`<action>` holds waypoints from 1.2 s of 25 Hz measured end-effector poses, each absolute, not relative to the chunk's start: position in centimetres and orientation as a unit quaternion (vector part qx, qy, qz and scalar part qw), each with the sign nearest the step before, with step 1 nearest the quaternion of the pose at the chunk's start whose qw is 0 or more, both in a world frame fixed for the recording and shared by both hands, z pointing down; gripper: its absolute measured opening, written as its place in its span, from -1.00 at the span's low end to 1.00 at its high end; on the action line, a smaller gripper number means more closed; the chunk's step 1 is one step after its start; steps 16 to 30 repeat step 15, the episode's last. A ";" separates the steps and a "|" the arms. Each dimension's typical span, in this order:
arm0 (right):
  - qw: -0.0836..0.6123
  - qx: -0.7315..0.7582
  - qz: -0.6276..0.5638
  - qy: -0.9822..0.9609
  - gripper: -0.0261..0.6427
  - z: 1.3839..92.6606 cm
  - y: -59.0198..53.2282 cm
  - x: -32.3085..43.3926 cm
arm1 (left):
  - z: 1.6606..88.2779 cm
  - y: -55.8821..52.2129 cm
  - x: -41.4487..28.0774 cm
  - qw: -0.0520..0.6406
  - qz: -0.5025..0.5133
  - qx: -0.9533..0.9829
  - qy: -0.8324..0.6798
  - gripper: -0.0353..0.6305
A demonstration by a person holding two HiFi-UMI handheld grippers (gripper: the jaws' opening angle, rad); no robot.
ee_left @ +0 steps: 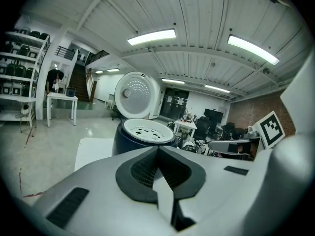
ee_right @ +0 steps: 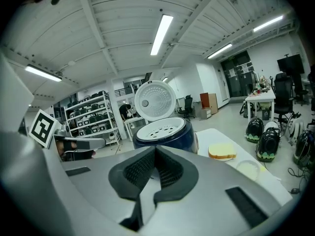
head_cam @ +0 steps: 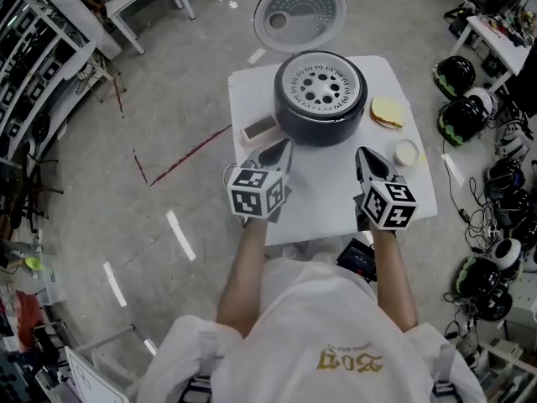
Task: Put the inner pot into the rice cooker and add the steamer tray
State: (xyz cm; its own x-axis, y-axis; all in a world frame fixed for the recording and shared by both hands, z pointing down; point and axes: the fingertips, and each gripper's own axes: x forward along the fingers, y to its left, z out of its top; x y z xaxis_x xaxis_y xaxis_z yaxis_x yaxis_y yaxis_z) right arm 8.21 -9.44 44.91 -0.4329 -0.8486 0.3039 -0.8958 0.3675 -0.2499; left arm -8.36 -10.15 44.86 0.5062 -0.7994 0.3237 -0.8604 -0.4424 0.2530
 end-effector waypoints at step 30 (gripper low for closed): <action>0.042 0.523 0.217 -0.823 -0.89 45.2 -8.8 8.2 | 45.5 -9.8 -8.3 0.203 0.077 0.846 -0.486 -0.85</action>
